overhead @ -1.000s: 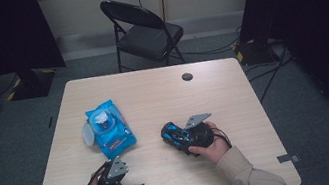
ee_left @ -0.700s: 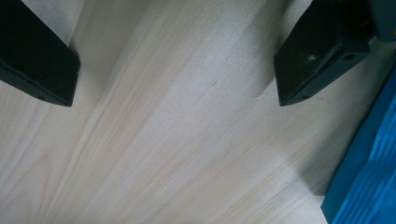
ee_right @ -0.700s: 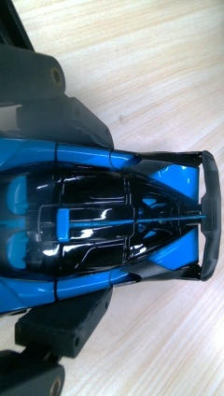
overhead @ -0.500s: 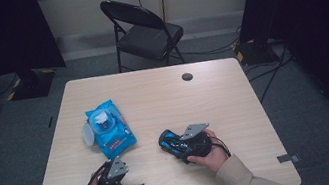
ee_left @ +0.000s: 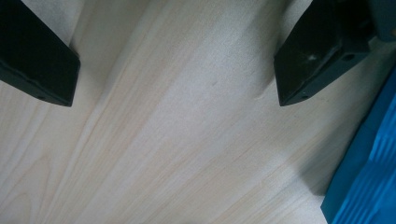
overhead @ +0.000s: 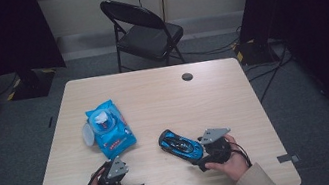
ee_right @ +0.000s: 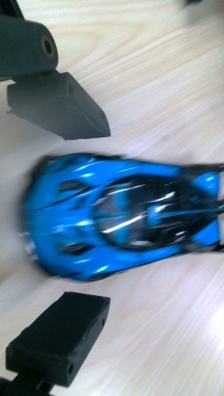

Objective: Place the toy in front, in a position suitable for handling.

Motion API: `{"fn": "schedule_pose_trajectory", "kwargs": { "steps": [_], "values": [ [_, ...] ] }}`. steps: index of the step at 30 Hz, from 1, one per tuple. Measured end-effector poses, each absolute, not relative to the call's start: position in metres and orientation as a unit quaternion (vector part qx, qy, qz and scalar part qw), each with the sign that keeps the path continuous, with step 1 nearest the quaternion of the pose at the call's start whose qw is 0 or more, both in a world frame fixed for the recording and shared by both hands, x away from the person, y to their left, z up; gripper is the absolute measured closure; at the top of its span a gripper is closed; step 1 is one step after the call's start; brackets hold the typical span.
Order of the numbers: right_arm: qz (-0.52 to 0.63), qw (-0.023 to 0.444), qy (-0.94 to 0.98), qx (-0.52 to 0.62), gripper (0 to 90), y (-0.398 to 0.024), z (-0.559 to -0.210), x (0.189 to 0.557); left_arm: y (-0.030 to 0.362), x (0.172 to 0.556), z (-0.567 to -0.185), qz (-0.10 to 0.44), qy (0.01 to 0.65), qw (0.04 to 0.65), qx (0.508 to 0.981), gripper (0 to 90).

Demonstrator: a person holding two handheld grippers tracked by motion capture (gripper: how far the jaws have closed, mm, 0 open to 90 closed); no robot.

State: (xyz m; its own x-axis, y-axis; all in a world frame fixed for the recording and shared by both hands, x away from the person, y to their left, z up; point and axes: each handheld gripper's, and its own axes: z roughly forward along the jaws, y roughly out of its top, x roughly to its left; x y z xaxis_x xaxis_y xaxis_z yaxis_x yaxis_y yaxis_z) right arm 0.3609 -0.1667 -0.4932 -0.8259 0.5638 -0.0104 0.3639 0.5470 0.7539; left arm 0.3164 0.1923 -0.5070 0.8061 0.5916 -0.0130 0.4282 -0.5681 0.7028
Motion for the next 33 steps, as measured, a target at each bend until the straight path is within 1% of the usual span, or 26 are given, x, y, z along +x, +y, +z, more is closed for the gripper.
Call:
{"fn": "schedule_pose_trajectory", "kwargs": {
  "steps": [4, 5, 9, 14, 15, 16, 17, 18, 19, 20, 21, 22, 23, 24, 26, 28, 33],
  "values": [
    [0.386, 0.125, 0.870, 0.279, 15.1, -0.177, -0.507, 0.354, 0.192, 0.316, -0.507, 0.113, 0.291, 0.362, 0.878, 0.0],
    [0.385, 0.121, 0.870, 0.282, 16.8, -0.178, -0.508, 0.354, 0.192, 0.316, -0.507, 0.113, 0.291, 0.362, 0.878, 0.0],
    [0.382, 0.119, 0.869, 0.291, 15.1, -0.177, -0.508, 0.355, 0.192, 0.316, -0.507, 0.115, 0.295, 0.362, 0.877, 0.0],
    [0.382, 0.120, 0.869, 0.291, 15.1, -0.177, -0.509, 0.355, 0.191, 0.314, -0.505, 0.114, 0.301, 0.358, 0.877, 0.4],
    [0.382, 0.120, 0.869, 0.291, 15.1, -0.177, -0.509, 0.355, 0.192, 0.314, -0.503, 0.114, 0.299, 0.352, 0.880, 2.0],
    [0.382, 0.120, 0.869, 0.291, 15.1, -0.177, -0.509, 0.355, 0.194, 0.314, -0.501, 0.114, 0.300, 0.350, 0.880, 6.7],
    [0.382, 0.120, 0.869, 0.291, 15.1, -0.177, -0.509, 0.355, 0.196, 0.314, -0.498, 0.118, 0.304, 0.350, 0.878, 23.8],
    [0.382, 0.120, 0.869, 0.291, 15.1, -0.177, -0.509, 0.355, 0.198, 0.314, -0.495, 0.126, 0.304, 0.347, 0.878, 23.8],
    [0.382, 0.120, 0.869, 0.291, 15.1, -0.177, -0.509, 0.355, 0.201, 0.314, -0.491, 0.130, 0.309, 0.347, 0.876, 14.1],
    [0.382, 0.120, 0.869, 0.291, 15.1, -0.177, -0.509, 0.355, 0.201, 0.314, -0.491, 0.130, 0.309, 0.347, 0.876, 12.6],
    [0.382, 0.120, 0.869, 0.291, 15.1, -0.177, -0.509, 0.355, 0.204, 0.313, -0.489, 0.125, 0.313, 0.351, 0.874, 12.6],
    [0.382, 0.120, 0.869, 0.291, 15.1, -0.177, -0.509, 0.355, 0.205, 0.313, -0.488, 0.124, 0.313, 0.351, 0.874, 18.3],
    [0.382, 0.120, 0.869, 0.291, 15.1, -0.177, -0.509, 0.355, 0.205, 0.313, -0.487, 0.126, 0.312, 0.348, 0.875, 19.7],
    [0.382, 0.120, 0.869, 0.291, 15.1, -0.177, -0.509, 0.355, 0.205, 0.312, -0.486, 0.126, 0.311, 0.345, 0.876, 15.6],
    [0.382, 0.120, 0.869, 0.291, 15.1, -0.177, -0.509, 0.355, 0.206, 0.312, -0.485, 0.125, 0.310, 0.344, 0.878, 17.6],
    [0.382, 0.120, 0.869, 0.291, 15.1, -0.177, -0.509, 0.355, 0.208, 0.312, -0.482, 0.128, 0.312, 0.345, 0.876, 15.5],
    [0.382, 0.119, 0.869, 0.291, 15.0, -0.177, -0.509, 0.355, 0.215, 0.315, -0.473, 0.131, 0.322, 0.346, 0.871, 16.1]
  ]
}}
